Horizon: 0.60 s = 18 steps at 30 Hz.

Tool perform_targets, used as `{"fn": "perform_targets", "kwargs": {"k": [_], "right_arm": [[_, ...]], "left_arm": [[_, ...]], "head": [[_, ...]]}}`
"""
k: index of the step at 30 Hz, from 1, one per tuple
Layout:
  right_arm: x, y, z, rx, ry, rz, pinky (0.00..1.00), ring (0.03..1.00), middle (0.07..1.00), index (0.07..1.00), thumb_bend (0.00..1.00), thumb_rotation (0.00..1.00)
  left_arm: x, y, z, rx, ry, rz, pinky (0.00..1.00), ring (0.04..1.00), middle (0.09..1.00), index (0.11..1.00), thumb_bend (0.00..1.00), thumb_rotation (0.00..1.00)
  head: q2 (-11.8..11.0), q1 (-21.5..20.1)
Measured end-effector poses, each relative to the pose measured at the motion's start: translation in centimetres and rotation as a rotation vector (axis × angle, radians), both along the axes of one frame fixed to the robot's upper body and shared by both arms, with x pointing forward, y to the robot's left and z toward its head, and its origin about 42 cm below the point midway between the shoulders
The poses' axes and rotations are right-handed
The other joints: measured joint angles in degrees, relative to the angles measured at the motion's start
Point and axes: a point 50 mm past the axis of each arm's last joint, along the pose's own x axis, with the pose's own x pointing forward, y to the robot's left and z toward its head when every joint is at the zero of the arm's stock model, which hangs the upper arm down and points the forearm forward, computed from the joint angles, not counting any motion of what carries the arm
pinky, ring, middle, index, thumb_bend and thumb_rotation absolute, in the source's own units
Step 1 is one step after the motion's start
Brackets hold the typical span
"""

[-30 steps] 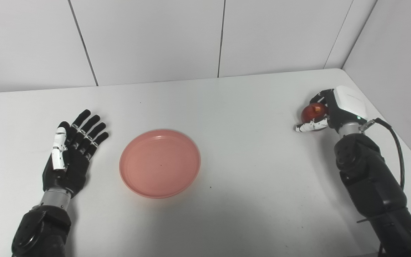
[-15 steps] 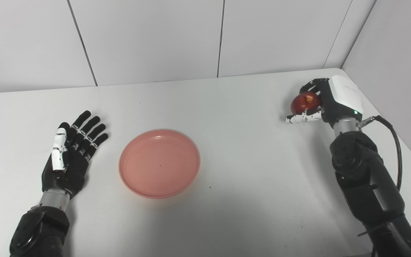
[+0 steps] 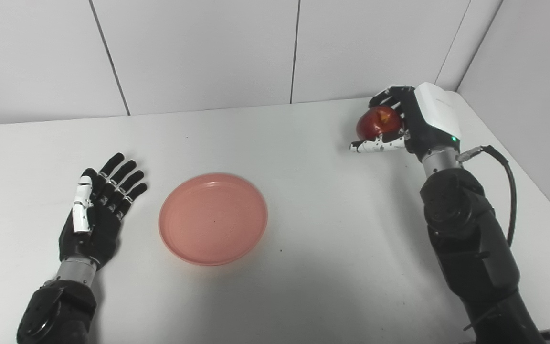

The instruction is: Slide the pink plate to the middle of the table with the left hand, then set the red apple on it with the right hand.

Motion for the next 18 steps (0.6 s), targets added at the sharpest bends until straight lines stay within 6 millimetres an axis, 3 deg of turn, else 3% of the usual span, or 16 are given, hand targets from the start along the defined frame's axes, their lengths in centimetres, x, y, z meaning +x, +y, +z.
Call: {"fn": "perform_targets", "kwargs": {"k": [2, 18], "right_arm": [[0.2, 1.3, 0.0, 0.011, 0.0, 0.032, 0.29, 0.376, 0.445, 0.521, 0.53, 0.0], [0.8, 10.3, 0.0, 0.072, 0.007, 0.272, 0.31, 0.389, 0.447, 0.515, 0.53, 0.0]], "left_arm": [[0.0, -0.4, 0.0, -0.005, 0.0, 0.003, 0.81, 0.82, 0.826, 0.813, 0.39, 1.0], [-0.8, -2.5, 0.6, 0.007, 0.001, 0.042, 0.78, 0.803, 0.811, 0.797, 0.38, 1.0]], "head": [[0.0, 0.61], [-0.26, 8.53]]}}
